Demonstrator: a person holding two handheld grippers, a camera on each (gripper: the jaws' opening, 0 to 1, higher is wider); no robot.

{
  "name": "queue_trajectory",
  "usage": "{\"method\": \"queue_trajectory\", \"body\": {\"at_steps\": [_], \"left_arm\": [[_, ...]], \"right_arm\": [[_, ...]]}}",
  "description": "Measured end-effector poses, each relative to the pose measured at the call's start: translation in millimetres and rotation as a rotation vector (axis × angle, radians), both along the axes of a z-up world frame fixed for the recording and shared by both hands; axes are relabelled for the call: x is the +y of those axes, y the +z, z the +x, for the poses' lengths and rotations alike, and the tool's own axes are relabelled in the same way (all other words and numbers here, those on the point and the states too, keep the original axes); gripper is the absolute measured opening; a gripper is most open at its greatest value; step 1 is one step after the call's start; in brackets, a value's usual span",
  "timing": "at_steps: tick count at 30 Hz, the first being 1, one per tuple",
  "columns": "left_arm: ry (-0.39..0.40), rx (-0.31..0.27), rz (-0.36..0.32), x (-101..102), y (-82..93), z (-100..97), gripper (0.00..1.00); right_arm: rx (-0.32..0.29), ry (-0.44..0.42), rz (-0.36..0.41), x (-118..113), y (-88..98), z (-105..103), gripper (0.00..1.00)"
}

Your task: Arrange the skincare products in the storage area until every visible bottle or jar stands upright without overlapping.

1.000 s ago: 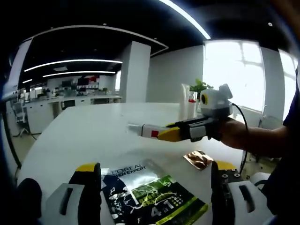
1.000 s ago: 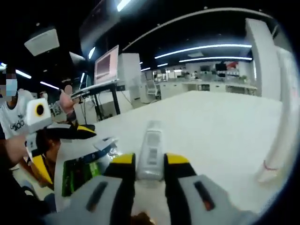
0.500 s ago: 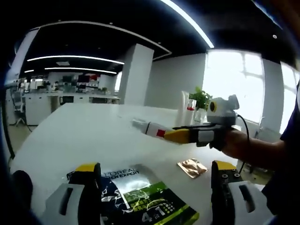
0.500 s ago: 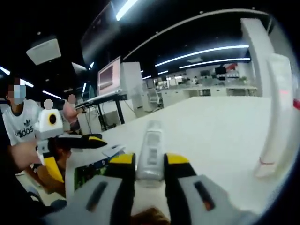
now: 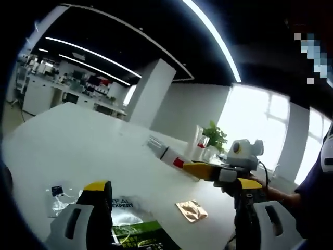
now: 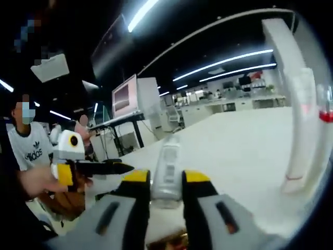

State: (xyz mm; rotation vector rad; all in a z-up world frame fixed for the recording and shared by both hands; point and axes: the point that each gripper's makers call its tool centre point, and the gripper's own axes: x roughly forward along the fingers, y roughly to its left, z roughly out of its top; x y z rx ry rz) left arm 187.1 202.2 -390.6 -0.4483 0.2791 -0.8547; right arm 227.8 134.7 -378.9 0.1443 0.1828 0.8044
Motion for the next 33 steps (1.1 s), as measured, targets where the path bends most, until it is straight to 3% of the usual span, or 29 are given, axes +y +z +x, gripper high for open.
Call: {"method": "queue_trajectory", "body": {"at_steps": [7,33], "left_arm": [[-0.006,0.023,-0.106,-4,12.3,1.3,0.99],[-0.061,0.065,-0.234,-22,29.0,0.1,0.97]], "right_arm": [[-0.002,0.017,0.041,6,3.3,-11,0.21],[0.060,0.088,0.232,19,17.2,-31,0.21]]}}
